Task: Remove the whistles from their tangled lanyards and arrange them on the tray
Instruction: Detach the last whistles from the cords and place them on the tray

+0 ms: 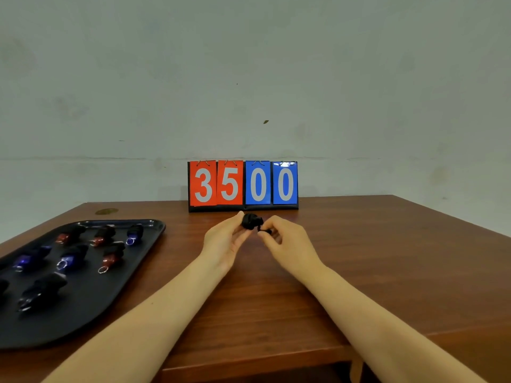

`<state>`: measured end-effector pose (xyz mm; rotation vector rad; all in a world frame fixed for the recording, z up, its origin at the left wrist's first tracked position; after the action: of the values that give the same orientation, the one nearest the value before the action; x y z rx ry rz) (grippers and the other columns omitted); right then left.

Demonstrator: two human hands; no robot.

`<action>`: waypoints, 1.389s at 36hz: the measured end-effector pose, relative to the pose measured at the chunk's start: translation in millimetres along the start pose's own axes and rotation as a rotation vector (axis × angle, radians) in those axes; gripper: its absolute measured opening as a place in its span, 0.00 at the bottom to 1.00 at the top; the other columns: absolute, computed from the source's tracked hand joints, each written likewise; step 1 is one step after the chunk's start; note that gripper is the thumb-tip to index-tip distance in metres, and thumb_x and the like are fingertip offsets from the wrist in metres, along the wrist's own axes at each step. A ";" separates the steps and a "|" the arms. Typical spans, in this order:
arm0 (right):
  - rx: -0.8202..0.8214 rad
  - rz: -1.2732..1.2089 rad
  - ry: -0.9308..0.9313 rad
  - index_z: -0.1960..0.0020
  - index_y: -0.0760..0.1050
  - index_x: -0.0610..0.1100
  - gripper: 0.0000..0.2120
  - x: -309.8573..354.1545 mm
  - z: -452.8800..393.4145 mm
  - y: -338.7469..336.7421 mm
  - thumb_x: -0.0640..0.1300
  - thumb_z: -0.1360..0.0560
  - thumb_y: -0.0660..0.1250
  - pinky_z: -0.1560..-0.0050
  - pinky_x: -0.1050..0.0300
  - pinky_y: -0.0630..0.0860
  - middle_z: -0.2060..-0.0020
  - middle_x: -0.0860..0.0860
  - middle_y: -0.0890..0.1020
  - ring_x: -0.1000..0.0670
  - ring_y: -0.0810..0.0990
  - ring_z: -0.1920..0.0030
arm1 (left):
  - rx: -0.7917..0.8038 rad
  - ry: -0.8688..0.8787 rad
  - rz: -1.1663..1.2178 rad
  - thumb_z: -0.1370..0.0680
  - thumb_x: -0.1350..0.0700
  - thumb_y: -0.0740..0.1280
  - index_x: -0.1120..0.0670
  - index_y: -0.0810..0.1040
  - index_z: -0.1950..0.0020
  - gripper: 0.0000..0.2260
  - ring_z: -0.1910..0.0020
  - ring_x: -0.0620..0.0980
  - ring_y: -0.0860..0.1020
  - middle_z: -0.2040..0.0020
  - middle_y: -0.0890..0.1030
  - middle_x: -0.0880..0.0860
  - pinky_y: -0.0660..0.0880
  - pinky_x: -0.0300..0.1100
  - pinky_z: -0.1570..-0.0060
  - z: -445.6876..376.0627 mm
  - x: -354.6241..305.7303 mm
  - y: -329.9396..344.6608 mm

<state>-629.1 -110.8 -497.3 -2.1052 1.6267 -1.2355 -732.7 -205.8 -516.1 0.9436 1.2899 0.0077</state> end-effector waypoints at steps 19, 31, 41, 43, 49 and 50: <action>-0.187 -0.133 0.092 0.51 0.74 0.51 0.05 -10.0 -0.2 -9.8 0.42 0.23 0.67 0.56 0.68 0.75 0.57 0.60 0.76 0.59 0.77 0.54 | -0.045 0.470 -0.789 0.25 0.54 0.71 0.46 0.82 0.54 0.03 0.50 0.47 0.81 0.55 0.83 0.47 0.79 0.50 0.45 2.0 -18.3 9.7; 0.101 -1.067 0.468 0.44 0.76 0.35 0.11 -17.5 3.8 2.5 0.40 0.22 0.66 0.54 0.59 0.80 0.52 0.41 0.84 0.45 0.84 0.53 | 0.152 0.137 -0.360 0.22 0.60 0.66 0.58 0.80 0.44 0.08 0.48 0.51 0.83 0.48 0.83 0.57 0.80 0.43 0.49 2.0 -2.6 3.1; 0.076 -1.203 0.647 0.44 0.77 0.37 0.11 -28.4 3.3 4.3 0.43 0.22 0.66 0.66 0.65 0.77 0.67 0.47 0.80 0.54 0.78 0.67 | 0.274 0.283 -0.962 0.16 0.48 0.52 0.52 0.74 0.39 0.15 0.65 0.46 0.79 0.56 0.81 0.52 0.78 0.41 0.59 8.4 13.1 26.9; 0.068 -1.198 0.669 0.44 0.77 0.36 0.11 -30.6 2.1 4.9 0.43 0.22 0.66 0.68 0.65 0.75 0.69 0.48 0.79 0.54 0.76 0.69 | 0.305 0.249 -1.006 0.16 0.46 0.52 0.50 0.72 0.41 0.13 0.65 0.45 0.77 0.59 0.79 0.52 0.76 0.39 0.63 9.2 18.1 28.8; 0.119 -1.161 0.625 0.44 0.76 0.35 0.10 -30.3 -0.4 10.7 0.39 0.22 0.64 0.62 0.62 0.75 0.64 0.46 0.80 0.53 0.77 0.65 | 0.244 0.055 -0.800 0.16 0.49 0.54 0.50 0.71 0.45 0.09 0.70 0.44 0.71 0.63 0.73 0.51 0.70 0.37 0.71 3.9 22.0 20.1; 0.134 -1.147 0.619 0.44 0.77 0.35 0.09 -29.9 -0.5 11.5 0.39 0.22 0.64 0.61 0.62 0.75 0.64 0.46 0.80 0.53 0.78 0.65 | 0.230 0.045 -0.774 0.16 0.49 0.54 0.50 0.71 0.45 0.08 0.70 0.44 0.70 0.63 0.72 0.51 0.69 0.37 0.71 3.1 21.6 18.8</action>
<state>-638.7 -88.8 -518.5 -2.7735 0.2296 -2.3737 -713.9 -184.9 -522.4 0.5819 1.6501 -0.7354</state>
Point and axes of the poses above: each hand's wrist, its own z-axis away from the middle knuckle, its own y-axis out of the palm, x = y × z, the point moved 5 cm from there along -z, towards the middle knuckle
